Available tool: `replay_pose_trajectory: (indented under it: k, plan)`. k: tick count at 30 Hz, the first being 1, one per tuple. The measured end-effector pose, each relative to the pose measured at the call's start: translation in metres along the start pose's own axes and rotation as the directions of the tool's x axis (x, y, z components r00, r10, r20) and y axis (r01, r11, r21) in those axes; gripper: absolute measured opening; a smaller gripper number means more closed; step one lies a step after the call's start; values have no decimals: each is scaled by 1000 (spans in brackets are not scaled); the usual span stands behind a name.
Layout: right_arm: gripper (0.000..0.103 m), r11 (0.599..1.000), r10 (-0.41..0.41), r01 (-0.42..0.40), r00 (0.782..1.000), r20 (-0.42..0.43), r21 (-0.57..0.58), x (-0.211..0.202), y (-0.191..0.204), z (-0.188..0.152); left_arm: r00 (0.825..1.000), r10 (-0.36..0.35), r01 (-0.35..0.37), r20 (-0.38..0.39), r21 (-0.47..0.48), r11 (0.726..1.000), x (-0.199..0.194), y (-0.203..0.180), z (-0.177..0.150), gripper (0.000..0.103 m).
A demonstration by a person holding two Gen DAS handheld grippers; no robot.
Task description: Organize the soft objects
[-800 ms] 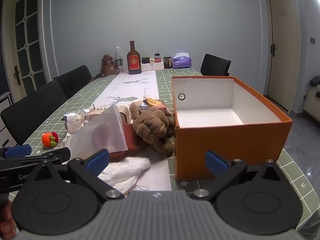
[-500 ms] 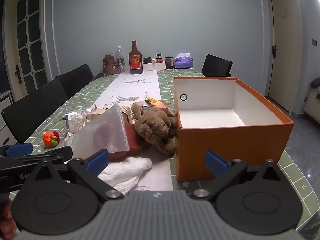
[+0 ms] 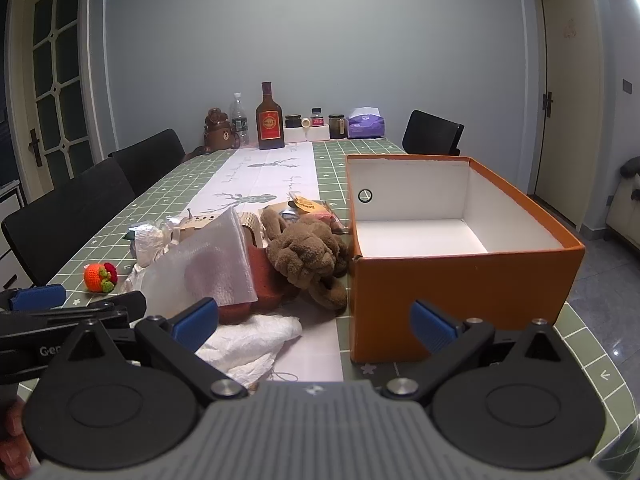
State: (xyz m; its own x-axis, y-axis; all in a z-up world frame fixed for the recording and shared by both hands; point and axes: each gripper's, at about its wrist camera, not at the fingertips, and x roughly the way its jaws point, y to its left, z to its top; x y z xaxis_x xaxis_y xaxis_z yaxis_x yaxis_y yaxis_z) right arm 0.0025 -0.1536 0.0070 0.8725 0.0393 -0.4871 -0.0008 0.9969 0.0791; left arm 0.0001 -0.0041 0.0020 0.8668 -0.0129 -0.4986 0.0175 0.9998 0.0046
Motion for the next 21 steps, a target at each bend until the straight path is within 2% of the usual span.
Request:
replay_pose_trajectory:
  k: [21]
  plan:
    - [100, 1000, -19, 18, 1000, 18, 14, -1, -7, 2, 1000, -6, 6, 14, 10, 1000, -1, -4, 2, 103]
